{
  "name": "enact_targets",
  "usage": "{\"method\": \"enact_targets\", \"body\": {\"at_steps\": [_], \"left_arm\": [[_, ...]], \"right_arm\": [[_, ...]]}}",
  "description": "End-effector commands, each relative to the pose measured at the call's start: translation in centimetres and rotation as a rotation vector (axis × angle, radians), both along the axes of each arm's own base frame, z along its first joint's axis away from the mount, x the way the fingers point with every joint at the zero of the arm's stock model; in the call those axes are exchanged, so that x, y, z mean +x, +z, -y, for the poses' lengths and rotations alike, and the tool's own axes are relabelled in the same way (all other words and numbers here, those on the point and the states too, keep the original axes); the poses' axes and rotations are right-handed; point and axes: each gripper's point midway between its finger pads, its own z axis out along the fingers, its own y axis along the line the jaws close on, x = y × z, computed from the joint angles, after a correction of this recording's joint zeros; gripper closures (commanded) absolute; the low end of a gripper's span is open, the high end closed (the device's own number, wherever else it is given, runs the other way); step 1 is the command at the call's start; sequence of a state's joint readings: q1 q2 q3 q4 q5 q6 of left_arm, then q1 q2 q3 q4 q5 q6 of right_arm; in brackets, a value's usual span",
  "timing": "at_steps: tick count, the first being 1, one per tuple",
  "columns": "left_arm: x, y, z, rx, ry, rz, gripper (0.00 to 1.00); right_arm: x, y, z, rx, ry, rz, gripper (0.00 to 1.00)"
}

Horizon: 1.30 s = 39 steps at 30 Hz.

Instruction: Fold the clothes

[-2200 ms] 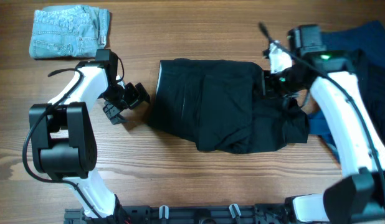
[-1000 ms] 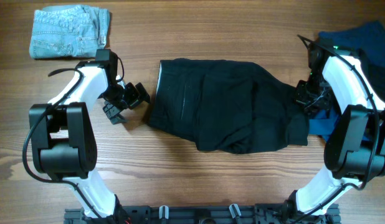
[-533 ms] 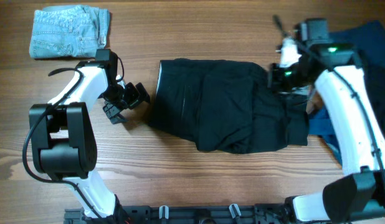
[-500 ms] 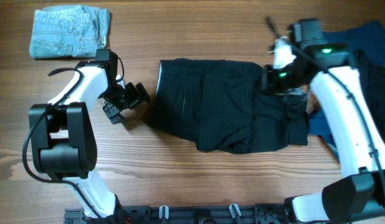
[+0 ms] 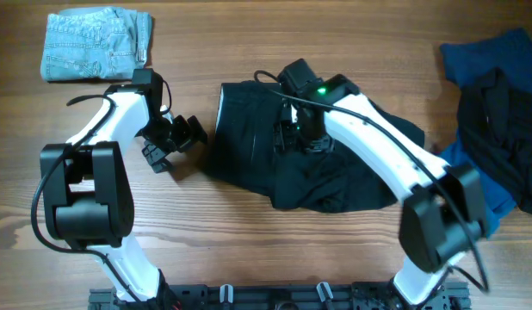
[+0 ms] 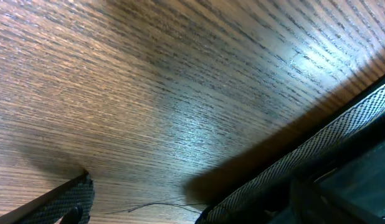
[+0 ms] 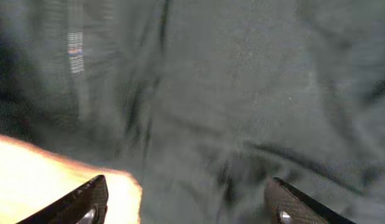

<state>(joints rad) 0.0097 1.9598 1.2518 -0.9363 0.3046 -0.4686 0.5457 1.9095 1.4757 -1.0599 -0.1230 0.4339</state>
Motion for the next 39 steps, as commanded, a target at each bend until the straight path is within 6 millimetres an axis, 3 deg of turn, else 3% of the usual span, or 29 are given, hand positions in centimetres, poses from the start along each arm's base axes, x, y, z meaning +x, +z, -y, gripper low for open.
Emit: {"method": "enact_targets", "body": {"at_steps": [1, 6, 13, 16, 18, 22, 24, 26, 31, 35, 39], "left_arm": [[0.2, 0.5, -0.4, 0.008, -0.013, 0.031, 0.0], [0.3, 0.5, -0.4, 0.009, -0.013, 0.035, 0.0], [0.5, 0.5, -0.4, 0.009, -0.013, 0.042, 0.0], [0.5, 0.5, -0.4, 0.009, -0.013, 0.045, 0.0], [0.5, 0.5, -0.4, 0.009, -0.013, 0.045, 0.0], [0.5, 0.5, -0.4, 0.009, -0.013, 0.044, 0.0], [0.5, 0.5, -0.4, 0.009, -0.013, 0.043, 0.0], [0.5, 0.5, -0.4, 0.009, -0.013, 0.043, 0.0], [0.5, 0.5, -0.4, 0.009, -0.013, 0.042, 0.0], [0.5, 0.5, -0.4, 0.009, -0.014, 0.042, 0.0], [0.4, 0.5, -0.4, 0.009, -0.014, 0.041, 0.0]], "right_arm": [[-1.2, -4.5, 0.1, -0.074, -0.019, -0.106, 0.23], [-1.6, -6.6, -0.9, -0.088, 0.005, -0.125, 0.23], [-1.4, -6.7, -1.3, -0.081, -0.013, -0.114, 0.25], [-1.4, -6.7, -1.1, -0.089, -0.013, -0.116, 0.3], [-1.3, -6.7, -0.9, -0.1, -0.014, -0.11, 0.39], [-1.0, -6.7, 0.0, -0.152, -0.046, -0.089, 0.83], [-1.0, -6.7, 0.2, -0.164, -0.048, -0.087, 0.92], [-1.0, -6.6, 0.6, -0.183, -0.054, -0.088, 0.96], [-0.1, -5.1, 3.2, -0.294, -0.111, -0.06, 0.96], [0.9, -2.7, 6.6, -0.4, -0.151, -0.013, 0.96], [1.7, 0.0, 12.0, -0.517, -0.248, 0.022, 0.96]]}}
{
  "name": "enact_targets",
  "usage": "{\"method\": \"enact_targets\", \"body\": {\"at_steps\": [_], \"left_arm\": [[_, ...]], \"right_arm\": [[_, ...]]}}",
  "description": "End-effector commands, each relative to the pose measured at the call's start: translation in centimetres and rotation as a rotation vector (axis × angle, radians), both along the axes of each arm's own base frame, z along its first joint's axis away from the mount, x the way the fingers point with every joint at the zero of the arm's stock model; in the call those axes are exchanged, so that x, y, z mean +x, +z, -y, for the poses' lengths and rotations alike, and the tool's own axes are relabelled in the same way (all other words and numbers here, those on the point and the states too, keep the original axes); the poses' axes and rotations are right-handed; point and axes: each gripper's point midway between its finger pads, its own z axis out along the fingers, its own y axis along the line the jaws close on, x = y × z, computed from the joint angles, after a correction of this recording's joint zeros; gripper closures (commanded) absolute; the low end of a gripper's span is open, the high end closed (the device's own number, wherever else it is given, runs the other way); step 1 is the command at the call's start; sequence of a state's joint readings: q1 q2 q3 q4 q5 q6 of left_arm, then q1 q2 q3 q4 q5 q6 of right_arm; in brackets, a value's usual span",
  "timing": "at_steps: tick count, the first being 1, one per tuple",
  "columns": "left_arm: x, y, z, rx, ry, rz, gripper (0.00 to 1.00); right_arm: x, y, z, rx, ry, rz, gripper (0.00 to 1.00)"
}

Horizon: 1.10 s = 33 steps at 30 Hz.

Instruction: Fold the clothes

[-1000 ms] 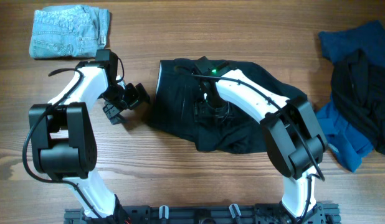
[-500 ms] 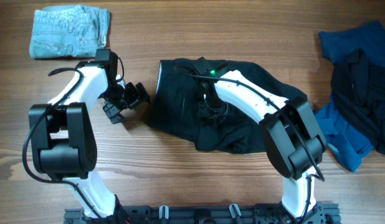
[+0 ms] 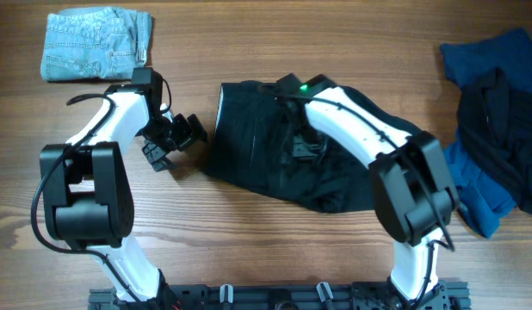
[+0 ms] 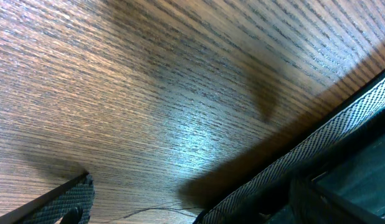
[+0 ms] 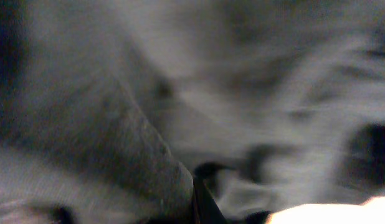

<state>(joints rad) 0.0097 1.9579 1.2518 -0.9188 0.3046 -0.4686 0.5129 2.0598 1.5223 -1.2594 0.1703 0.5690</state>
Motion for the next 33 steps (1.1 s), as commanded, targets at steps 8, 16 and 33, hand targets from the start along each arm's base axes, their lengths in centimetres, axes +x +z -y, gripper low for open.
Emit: {"method": "enact_targets", "body": {"at_steps": [8, 16, 33], "left_arm": [[0.0, 0.5, -0.4, 0.009, -0.014, 0.022, 0.0], [-0.1, 0.5, -0.4, 0.009, -0.014, 0.018, 0.0], [-0.4, 2.8, 2.1, -0.137, -0.115, 0.075, 0.0]], "right_arm": [[2.2, 5.9, 14.4, -0.24, -0.275, 0.11, 0.95], [0.7, 6.4, 20.4, -0.297, -0.41, 0.05, 0.96], [-1.7, 7.3, 22.4, -0.315, -0.536, -0.006, 0.04]]}}
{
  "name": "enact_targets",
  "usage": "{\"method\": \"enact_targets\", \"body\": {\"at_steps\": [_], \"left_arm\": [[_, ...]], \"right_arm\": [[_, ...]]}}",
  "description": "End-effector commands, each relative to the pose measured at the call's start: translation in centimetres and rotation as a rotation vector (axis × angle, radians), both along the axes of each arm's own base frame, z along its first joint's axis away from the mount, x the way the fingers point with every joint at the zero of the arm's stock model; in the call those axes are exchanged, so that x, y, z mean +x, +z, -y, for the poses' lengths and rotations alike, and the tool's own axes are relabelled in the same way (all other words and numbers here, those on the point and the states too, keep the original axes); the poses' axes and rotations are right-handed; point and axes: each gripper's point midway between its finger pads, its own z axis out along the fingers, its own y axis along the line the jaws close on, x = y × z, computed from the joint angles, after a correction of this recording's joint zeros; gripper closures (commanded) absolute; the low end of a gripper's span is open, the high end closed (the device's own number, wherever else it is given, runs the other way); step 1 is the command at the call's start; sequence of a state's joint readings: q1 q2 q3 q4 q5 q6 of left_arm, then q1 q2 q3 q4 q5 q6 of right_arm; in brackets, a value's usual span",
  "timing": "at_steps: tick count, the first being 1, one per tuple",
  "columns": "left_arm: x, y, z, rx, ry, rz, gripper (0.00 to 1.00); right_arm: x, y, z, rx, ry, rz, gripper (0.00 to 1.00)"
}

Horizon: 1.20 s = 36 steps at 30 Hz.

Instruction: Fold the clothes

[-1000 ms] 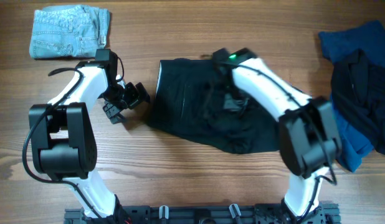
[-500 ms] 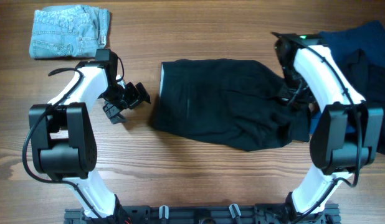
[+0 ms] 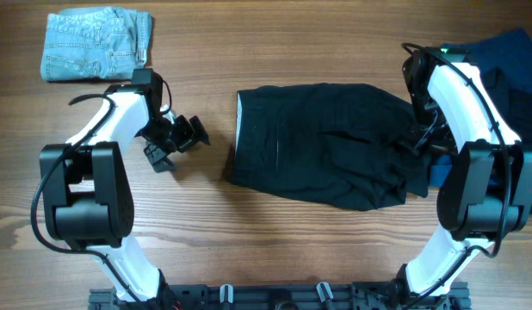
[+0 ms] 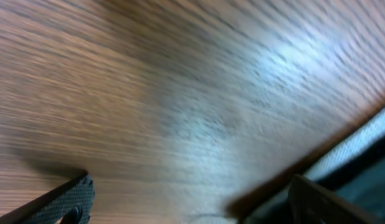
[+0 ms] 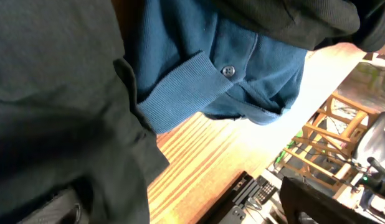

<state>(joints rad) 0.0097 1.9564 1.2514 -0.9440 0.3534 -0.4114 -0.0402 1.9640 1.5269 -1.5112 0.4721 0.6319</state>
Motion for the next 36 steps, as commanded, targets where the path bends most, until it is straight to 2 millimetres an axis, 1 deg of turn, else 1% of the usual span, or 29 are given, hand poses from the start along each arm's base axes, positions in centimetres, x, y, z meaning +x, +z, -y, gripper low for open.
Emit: {"method": "enact_targets", "body": {"at_steps": [1, 3, 4, 6, 8, 9, 11, 12, 13, 14, 15, 17, 18, 20, 21, 23, 24, 25, 26, 28, 31, 32, 36], "left_arm": [[0.3, 3.1, 1.5, -0.087, -0.077, 0.103, 0.0], [0.6, 5.0, 2.3, -0.086, -0.135, 0.18, 0.0], [0.6, 5.9, 2.6, -0.085, -0.151, 0.208, 0.0], [0.8, 8.6, 3.9, -0.083, -0.193, 0.306, 0.0], [0.8, 11.0, 5.2, -0.089, -0.235, 0.389, 0.0], [0.6, 12.3, 6.2, -0.095, -0.263, 0.436, 0.02], [0.1, 14.6, 8.3, -0.112, -0.321, 0.519, 0.07], [-0.2, 15.4, 9.5, -0.124, -0.349, 0.55, 0.1], [-0.4, 15.9, 10.6, -0.134, -0.372, 0.571, 0.13], [-0.6, 16.1, 11.6, -0.136, -0.379, 0.579, 0.2], [-0.7, 15.9, 12.4, -0.127, -0.371, 0.57, 0.28], [-1.0, 14.8, 13.4, -0.116, -0.363, 0.534, 0.46], [-1.1, 14.0, 13.9, -0.119, -0.359, 0.503, 0.54], [-1.2, 12.6, 14.5, -0.119, -0.352, 0.458, 0.72], [-1.2, 11.9, 14.9, -0.119, -0.353, 0.435, 0.83], [-1.4, 10.2, 15.6, -0.13, -0.367, 0.39, 0.94], [-1.5, 9.5, 16.1, -0.144, -0.375, 0.369, 0.96], [-1.5, 9.0, 16.4, -0.152, -0.381, 0.353, 0.96], [-1.6, 8.2, 16.8, -0.16, -0.387, 0.334, 0.96], [-1.6, 6.8, 17.2, -0.158, -0.396, 0.306, 0.96], [-1.7, 4.9, 17.8, -0.155, -0.409, 0.273, 0.96], [-1.8, 3.9, 18.0, -0.151, -0.414, 0.254, 0.96], [-1.9, 2.0, 18.3, -0.143, -0.411, 0.216, 0.96]], "right_arm": [[0.4, 1.4, -0.3, 0.006, -0.013, 0.065, 0.05], [0.8, 2.0, -1.2, 0.068, 0.01, 0.112, 0.05], [1.4, 2.2, -2.0, 0.128, 0.044, 0.143, 0.05], [2.6, 3.0, -4.4, 0.281, 0.134, 0.227, 0.05], [3.6, 4.3, -7.0, 0.424, 0.213, 0.313, 0.05], [4.2, 5.6, -9.5, 0.552, 0.289, 0.385, 0.05], [5.0, 8.2, -14.1, 0.787, 0.479, 0.493, 0.05], [5.0, 9.8, -16.5, 0.901, 0.568, 0.545, 0.05], [4.9, 11.1, -18.4, 0.986, 0.628, 0.588, 0.06], [4.8, 12.1, -19.9, 1.041, 0.664, 0.615, 0.07], [4.7, 12.5, -20.9, 1.064, 0.69, 0.624, 0.11], [4.5, 12.3, -22.5, 1.076, 0.717, 0.607, 0.24], [4.4, 12.0, -23.3, 1.086, 0.727, 0.595, 0.37], [4.2, 11.2, -24.8, 1.103, 0.735, 0.569, 0.58], [4.2, 10.7, -25.4, 1.11, 0.737, 0.557, 0.65], [4.5, 9.5, -26.3, 1.106, 0.715, 0.534, 0.77], [4.7, 8.8, -26.5, 1.099, 0.693, 0.524, 0.83], [4.9, 8.3, -26.6, 1.096, 0.67, 0.517, 0.91], [5.1, 7.7, -26.7, 1.097, 0.639, 0.506, 0.96], [5.5, 6.4, -26.9, 1.101, 0.593, 0.481, 0.96], [5.4, 4.2, -27.4, 1.107, 0.578, 0.421, 0.96], [5.1, 2.9, -27.9, 1.11, 0.569, 0.374, 0.96], [4.5, 0.1, -29.6, 1.112, 0.578, 0.289, 0.96]]}}
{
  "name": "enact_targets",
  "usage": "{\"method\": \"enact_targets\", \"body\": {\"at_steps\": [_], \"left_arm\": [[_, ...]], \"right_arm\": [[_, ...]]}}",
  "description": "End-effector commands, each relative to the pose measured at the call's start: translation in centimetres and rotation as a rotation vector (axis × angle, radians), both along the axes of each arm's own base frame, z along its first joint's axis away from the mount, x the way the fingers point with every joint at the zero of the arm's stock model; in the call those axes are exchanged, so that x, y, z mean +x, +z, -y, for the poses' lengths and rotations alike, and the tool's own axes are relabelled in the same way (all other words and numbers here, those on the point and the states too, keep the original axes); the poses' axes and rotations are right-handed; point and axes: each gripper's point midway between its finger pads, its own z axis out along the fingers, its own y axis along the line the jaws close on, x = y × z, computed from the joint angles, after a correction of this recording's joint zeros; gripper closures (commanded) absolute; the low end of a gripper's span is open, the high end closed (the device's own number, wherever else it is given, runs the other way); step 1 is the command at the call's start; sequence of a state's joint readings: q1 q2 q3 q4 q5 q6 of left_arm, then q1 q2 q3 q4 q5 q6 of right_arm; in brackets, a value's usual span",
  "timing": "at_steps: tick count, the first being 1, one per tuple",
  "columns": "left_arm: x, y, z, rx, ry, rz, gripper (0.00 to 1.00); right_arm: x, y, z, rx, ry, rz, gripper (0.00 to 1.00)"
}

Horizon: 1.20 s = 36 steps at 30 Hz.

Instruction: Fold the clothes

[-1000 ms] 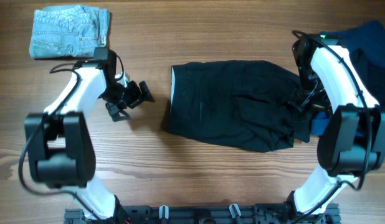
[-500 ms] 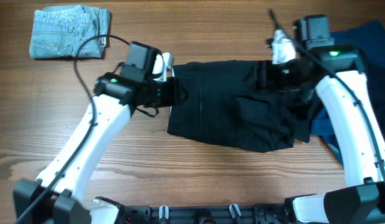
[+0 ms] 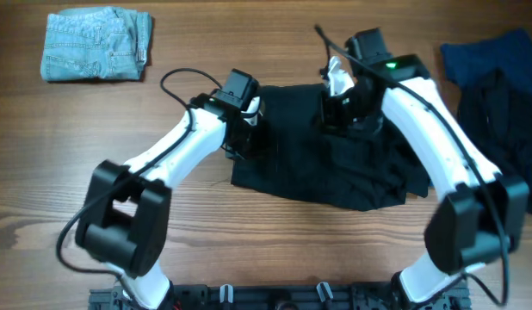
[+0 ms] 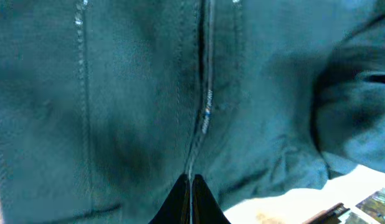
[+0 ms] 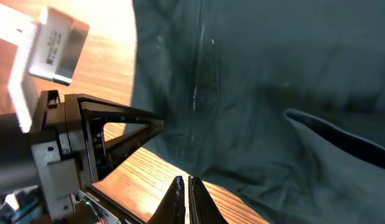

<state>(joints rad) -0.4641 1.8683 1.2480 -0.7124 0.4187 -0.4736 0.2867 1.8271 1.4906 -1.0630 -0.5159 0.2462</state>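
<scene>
Black shorts lie spread flat mid-table, fly and zipper facing up. My left gripper sits at their left waist edge. Its fingers are shut, apparently pinching the cloth. My right gripper hovers over the upper middle of the shorts. It is shut with nothing between its fingers. The right wrist view also shows the left gripper touching the garment's edge.
Folded light denim lies at the far left corner. A heap of blue and black clothes sits at the right edge. Bare wooden table runs along the front and left.
My left gripper was open over bare table left of the shorts; it is now shut at their left edge. My right gripper was open at their right end; it is now shut above the upper middle.
The shorts first lay bunched mid-table, my right gripper open over them and my left open on bare wood. Then the right was shut in the cloth. Later the shorts lay spread farther right, the right gripper open at their right end. Now both grippers are shut at the shorts.
</scene>
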Motion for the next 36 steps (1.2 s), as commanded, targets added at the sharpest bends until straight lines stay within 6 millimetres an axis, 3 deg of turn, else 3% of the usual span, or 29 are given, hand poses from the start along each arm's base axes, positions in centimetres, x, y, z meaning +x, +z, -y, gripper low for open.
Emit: {"method": "enact_targets", "body": {"at_steps": [1, 9, 13, 20, 25, 32, 36], "left_arm": [[-0.7, -2.2, 0.4, 0.008, 0.002, -0.064, 0.96], [-0.5, -4.2, -0.1, 0.052, 0.029, -0.092, 0.92], [0.0, -4.7, -1.2, 0.109, 0.053, -0.069, 0.92], [1.5, -4.8, -3.9, 0.134, 0.14, -0.074, 0.93], [2.7, -5.1, -7.0, 0.173, 0.215, -0.078, 0.93], [3.7, -5.9, -10.2, 0.183, 0.272, -0.097, 0.92], [3.4, -6.9, -11.1, 0.201, 0.269, -0.119, 0.92]], "right_arm": [[-1.2, -3.5, -2.2, -0.022, 0.046, -0.093, 0.96], [-1.5, -8.9, -1.0, -0.243, -0.034, -0.181, 0.96], [-1.3, -10.5, 0.5, -0.325, -0.069, -0.196, 0.96], [-0.6, -11.0, 1.8, -0.397, -0.091, -0.166, 0.96], [-0.4, -11.4, 4.4, -0.537, -0.122, -0.141, 0.94], [-0.2, -11.4, 5.5, -0.551, -0.14, -0.151, 0.94], [-0.5, -11.7, 8.1, -0.654, -0.155, -0.152, 0.93]]}}
